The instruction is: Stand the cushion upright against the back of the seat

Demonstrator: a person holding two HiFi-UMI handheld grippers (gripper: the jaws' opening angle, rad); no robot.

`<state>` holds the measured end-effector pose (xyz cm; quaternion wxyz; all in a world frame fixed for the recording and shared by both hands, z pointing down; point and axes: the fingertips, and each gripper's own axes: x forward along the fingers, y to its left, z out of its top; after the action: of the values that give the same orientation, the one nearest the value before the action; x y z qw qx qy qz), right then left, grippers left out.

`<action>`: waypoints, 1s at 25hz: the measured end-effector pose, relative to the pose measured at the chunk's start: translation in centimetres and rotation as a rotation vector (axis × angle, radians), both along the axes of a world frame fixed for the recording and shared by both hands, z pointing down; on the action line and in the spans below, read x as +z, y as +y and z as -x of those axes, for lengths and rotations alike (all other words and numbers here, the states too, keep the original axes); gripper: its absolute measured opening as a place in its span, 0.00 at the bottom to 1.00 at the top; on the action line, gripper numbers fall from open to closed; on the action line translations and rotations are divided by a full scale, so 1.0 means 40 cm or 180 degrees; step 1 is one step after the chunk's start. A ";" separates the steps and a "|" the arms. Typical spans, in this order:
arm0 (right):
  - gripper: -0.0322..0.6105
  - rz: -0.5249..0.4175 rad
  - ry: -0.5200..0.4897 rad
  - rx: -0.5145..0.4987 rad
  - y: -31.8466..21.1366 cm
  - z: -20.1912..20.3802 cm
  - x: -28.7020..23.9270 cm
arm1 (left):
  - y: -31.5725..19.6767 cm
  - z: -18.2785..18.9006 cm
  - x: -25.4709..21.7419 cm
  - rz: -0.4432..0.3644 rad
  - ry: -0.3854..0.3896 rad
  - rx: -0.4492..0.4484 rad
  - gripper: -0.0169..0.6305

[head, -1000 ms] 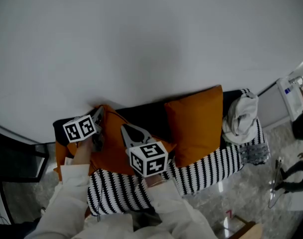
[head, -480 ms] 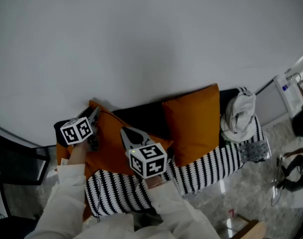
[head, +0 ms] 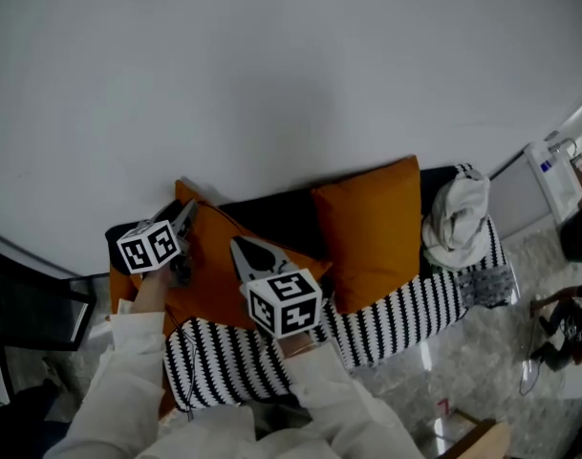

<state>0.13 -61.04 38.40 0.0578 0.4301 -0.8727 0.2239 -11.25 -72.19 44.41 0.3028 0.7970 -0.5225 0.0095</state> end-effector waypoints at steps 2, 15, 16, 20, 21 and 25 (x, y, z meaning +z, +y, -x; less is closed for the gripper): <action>0.07 -0.0031 0.0003 0.0013 0.010 -0.011 -0.013 | 0.018 -0.008 -0.019 -0.0063 -0.0005 0.0045 0.28; 0.07 -0.0304 -0.0041 0.0067 0.128 -0.084 -0.141 | 0.235 -0.140 -0.265 -0.0555 -0.0014 0.0500 0.28; 0.07 -0.0338 -0.0048 0.0061 0.144 -0.088 -0.155 | 0.261 -0.154 -0.282 -0.0578 -0.0045 0.0535 0.28; 0.07 -0.0461 -0.0080 0.0048 0.204 -0.107 -0.200 | 0.370 -0.212 -0.350 -0.0723 -0.0027 0.0689 0.28; 0.07 -0.0485 -0.0092 0.0049 0.218 -0.111 -0.209 | 0.398 -0.226 -0.364 -0.0756 -0.0007 0.0723 0.28; 0.07 -0.0572 -0.0132 0.0029 0.254 -0.124 -0.241 | 0.479 -0.274 -0.398 -0.0891 -0.0235 0.0790 0.28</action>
<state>5.10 -50.87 28.75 -0.0001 0.4328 -0.8883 0.1537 -0.29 -53.05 28.48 0.1660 0.8888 -0.4272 0.0032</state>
